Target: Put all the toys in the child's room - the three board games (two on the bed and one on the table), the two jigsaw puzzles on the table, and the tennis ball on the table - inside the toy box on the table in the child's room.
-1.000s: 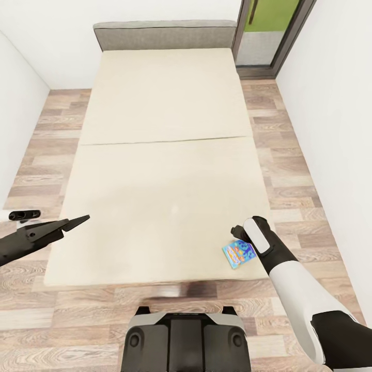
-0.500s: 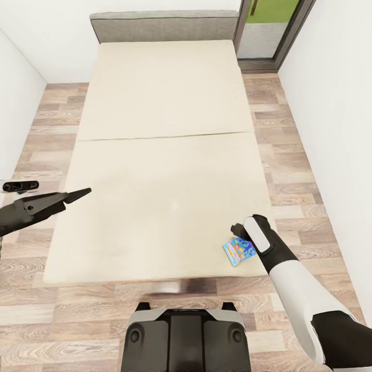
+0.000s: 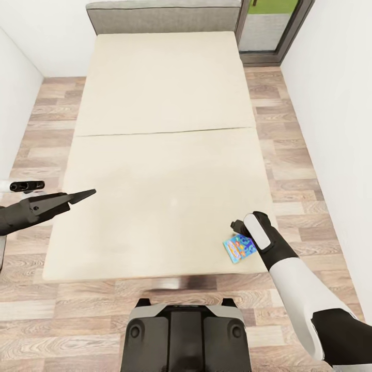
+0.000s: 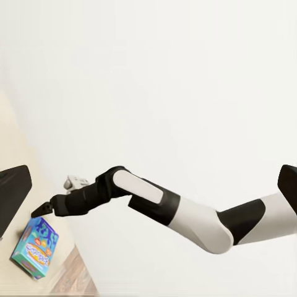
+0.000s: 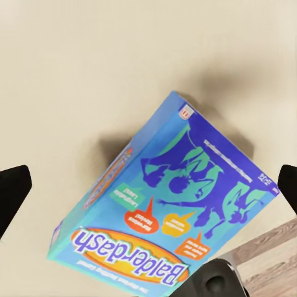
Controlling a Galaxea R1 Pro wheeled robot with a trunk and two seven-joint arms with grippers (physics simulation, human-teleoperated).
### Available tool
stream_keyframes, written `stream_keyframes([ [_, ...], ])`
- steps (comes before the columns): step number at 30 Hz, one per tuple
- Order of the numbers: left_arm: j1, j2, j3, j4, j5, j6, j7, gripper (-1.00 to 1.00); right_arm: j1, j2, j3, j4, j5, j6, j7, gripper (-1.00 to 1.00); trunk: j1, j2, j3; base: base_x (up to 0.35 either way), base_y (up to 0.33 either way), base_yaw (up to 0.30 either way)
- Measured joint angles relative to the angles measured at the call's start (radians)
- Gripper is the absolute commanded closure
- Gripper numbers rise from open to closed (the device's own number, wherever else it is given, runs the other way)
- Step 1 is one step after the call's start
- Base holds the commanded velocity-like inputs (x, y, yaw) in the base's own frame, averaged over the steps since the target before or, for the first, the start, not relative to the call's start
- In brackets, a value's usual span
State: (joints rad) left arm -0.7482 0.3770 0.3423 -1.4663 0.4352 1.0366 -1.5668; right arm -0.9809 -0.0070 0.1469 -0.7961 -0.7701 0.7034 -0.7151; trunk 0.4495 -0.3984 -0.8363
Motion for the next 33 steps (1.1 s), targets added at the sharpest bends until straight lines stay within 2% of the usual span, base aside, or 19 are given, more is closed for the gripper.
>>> stream_keyframes([
  [13,0.0,0.0,-0.019,0.0,0.005,0.0,0.0,-1.0,-0.029,0.0,0.0,0.002,0.0,-0.005,0.0,-1.0,0.0,0.0,-0.021,0.0,0.0,0.0],
  [33,0.0,-0.005,-0.009,0.002,0.007,0.0,0.0,-1.0,-0.045,0.0,0.001,0.0,-0.001,-0.003,0.0,-1.0,0.0,0.0,-0.055,0.0,0.0,0.0],
])
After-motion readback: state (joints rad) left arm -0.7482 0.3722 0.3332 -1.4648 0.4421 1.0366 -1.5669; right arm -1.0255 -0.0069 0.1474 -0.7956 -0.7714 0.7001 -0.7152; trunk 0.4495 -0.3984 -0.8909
